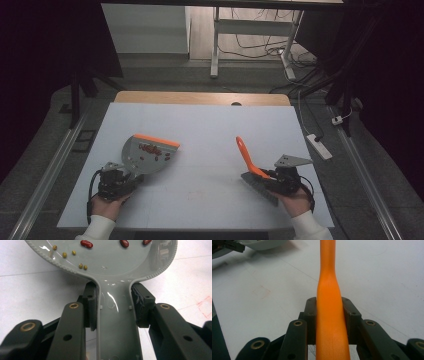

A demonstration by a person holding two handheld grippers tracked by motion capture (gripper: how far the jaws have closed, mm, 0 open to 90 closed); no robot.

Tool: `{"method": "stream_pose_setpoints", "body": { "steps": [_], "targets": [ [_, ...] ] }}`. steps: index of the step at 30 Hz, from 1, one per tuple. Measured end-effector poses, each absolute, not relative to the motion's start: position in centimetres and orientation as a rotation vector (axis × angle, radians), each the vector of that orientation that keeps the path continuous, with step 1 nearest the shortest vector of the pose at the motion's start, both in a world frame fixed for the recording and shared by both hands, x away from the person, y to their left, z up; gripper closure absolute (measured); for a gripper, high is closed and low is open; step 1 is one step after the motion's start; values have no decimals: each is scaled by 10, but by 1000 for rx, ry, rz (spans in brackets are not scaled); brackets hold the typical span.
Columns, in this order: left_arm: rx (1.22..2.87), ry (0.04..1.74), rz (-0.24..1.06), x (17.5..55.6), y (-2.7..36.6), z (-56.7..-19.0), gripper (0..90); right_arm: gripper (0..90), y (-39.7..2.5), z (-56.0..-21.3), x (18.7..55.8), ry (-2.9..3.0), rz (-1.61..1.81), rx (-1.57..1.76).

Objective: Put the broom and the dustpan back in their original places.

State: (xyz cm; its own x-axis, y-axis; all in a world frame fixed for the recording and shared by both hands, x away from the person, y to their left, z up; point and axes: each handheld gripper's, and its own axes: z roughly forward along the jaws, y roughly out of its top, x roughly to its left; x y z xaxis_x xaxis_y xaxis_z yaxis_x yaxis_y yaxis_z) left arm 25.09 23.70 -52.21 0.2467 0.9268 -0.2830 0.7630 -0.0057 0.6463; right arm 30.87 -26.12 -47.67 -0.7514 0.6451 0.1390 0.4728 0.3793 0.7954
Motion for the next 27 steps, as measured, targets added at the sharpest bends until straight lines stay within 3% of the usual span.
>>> {"method": "stream_pose_setpoints", "body": {
  "steps": [27],
  "targets": [
    [1787,1638,298,260,234,-536,610,673,-275,-492,332,2444,1177,1141]
  ]
}}
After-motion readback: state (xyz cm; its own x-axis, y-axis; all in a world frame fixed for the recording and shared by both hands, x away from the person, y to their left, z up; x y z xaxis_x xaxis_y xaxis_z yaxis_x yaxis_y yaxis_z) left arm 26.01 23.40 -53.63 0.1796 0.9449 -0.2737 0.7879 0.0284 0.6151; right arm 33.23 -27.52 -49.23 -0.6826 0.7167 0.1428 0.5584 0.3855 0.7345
